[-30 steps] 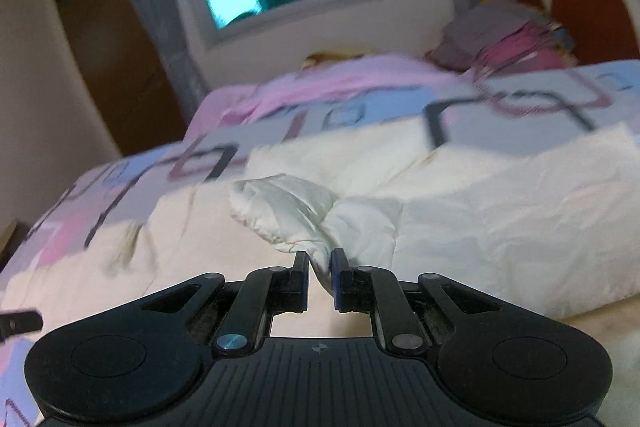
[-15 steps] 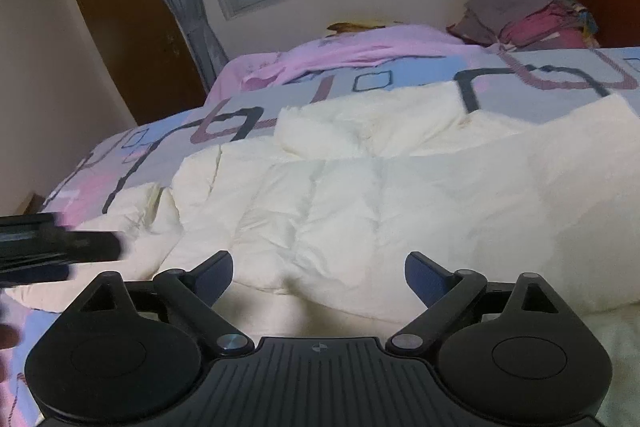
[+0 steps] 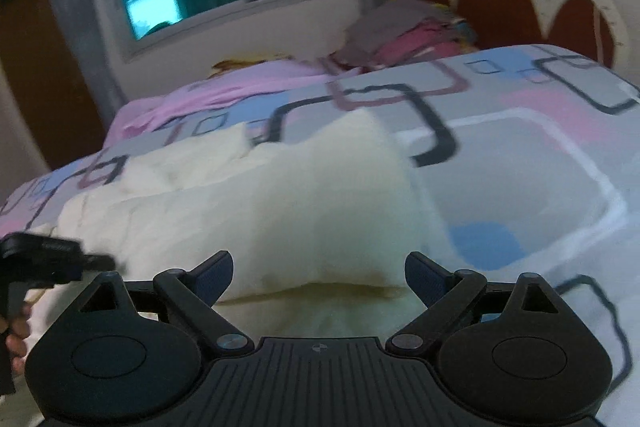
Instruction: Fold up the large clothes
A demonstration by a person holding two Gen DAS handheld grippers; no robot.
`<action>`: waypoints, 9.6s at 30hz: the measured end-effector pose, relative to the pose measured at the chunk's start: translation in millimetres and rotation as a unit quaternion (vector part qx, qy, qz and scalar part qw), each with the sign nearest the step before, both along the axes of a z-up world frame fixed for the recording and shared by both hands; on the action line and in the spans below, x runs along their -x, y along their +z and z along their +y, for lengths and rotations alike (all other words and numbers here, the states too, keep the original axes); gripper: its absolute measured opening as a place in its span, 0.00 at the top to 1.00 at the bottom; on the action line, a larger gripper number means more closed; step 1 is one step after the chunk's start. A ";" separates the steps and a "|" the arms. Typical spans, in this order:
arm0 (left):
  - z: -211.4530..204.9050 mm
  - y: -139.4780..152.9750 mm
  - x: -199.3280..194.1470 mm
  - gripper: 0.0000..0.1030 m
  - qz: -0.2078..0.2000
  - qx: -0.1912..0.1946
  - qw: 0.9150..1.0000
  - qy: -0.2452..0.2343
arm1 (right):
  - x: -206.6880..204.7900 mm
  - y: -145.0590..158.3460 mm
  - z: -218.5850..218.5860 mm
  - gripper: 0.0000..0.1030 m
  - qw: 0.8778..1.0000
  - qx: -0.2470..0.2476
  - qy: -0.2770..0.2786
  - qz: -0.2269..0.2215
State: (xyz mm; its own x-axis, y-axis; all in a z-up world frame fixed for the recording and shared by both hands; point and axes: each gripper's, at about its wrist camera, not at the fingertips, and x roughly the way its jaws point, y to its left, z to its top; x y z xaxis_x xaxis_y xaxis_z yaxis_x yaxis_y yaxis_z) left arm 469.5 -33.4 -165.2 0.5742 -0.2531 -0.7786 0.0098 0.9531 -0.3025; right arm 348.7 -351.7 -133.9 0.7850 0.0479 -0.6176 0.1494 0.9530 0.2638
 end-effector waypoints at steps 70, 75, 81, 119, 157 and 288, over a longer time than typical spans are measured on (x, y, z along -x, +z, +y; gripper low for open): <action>265.0 41.6 141.2 0.26 -0.005 -0.054 0.948 0.312 | -126.6 -52.4 276.6 0.35 0.959 0.110 0.256 0.049; 306.4 34.6 150.6 0.26 0.003 -0.037 0.934 0.355 | -125.4 -41.2 287.9 0.35 0.962 0.098 0.255 0.033; 351.1 20.5 148.4 0.28 0.006 -0.012 0.914 0.406 | -131.3 -58.0 304.4 0.35 0.958 0.125 0.253 0.058; 211.0 116.9 92.8 0.93 -0.184 -0.027 0.961 0.204 | -113.5 -20.6 236.4 0.31 0.973 0.089 0.212 0.039; 61.5 49.7 112.2 0.34 -0.135 -0.165 0.977 -0.006 | -93.7 -22.8 114.2 0.31 0.984 -0.018 0.166 0.066; 44.8 62.6 220.4 0.28 -0.091 -0.158 0.983 -0.021 | 124.1 18.6 103.3 0.26 0.992 0.080 0.097 -0.006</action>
State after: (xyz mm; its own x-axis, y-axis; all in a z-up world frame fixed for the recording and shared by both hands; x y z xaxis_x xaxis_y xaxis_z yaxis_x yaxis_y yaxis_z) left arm 249.2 11.4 -102.6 0.7058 -0.0416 -0.7072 0.0780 0.9968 0.0192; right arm 224.6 -248.5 -115.2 0.7776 0.1003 -0.6207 -0.0423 0.9933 0.1075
